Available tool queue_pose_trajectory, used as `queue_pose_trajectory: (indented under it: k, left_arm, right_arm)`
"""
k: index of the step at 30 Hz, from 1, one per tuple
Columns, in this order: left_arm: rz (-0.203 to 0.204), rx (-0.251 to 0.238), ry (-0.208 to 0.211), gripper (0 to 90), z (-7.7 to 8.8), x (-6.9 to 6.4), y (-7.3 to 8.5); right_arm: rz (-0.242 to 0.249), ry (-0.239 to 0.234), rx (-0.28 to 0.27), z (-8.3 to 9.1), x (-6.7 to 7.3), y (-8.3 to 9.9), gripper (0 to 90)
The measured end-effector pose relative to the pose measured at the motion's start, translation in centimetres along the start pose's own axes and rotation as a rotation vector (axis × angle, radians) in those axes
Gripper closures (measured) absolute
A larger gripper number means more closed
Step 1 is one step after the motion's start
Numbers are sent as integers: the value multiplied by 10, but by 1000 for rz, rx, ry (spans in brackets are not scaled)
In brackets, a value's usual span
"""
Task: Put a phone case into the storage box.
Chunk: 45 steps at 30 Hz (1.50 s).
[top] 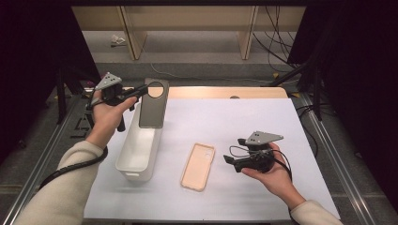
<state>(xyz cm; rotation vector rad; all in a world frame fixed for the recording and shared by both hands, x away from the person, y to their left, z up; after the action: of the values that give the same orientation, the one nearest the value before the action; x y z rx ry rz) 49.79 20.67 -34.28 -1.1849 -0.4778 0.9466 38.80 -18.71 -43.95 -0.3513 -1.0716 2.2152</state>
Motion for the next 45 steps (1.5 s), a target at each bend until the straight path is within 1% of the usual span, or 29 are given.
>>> queue_pose_trajectory:
  k: [11, 18, 23, 25, 27, 35, 45]
  left_arm:
    - [4, -13, -8, 816, 0, 14, 1]
    - [11, -12, -22, 816, 0, 24, 2]
    - [9, -4, -35, 816, -1, 31, 3]
    - [11, -1, -38, 816, -2, 33, 3]
    - [2, 4, -43, 816, -2, 35, 3]
    - [-6, 11, -51, 816, -6, 39, 6]
    - [-16, 17, -57, 816, -10, 45, 7]
  right_arm:
    - [-2, -1, 0, 0, 0, 0, 169]
    - [-4, 0, 1, 0, -1, 0, 169]
    - [-4, 1, -1, 0, -1, 0, 170]
    - [-5, 1, -1, 0, -1, 0, 169]
    - [-4, 1, -1, 0, -1, 0, 169]
    - [-7, 0, -1, 0, -1, 1, 170]
    - [-8, -1, 0, 0, -1, 1, 170]
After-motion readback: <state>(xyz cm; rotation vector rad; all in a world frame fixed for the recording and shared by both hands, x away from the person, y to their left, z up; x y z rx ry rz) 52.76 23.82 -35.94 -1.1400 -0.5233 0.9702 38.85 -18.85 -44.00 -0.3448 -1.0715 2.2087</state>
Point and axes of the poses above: each handheld gripper's, and its own axes: z roughly backward along the jaws, y roughly out of its underside, x roughly to its left, the point moved 3 cm from there along -z, roughly forward along the jaws, and after that the axes turned 6 degrees about x, right-handed, at the moved point
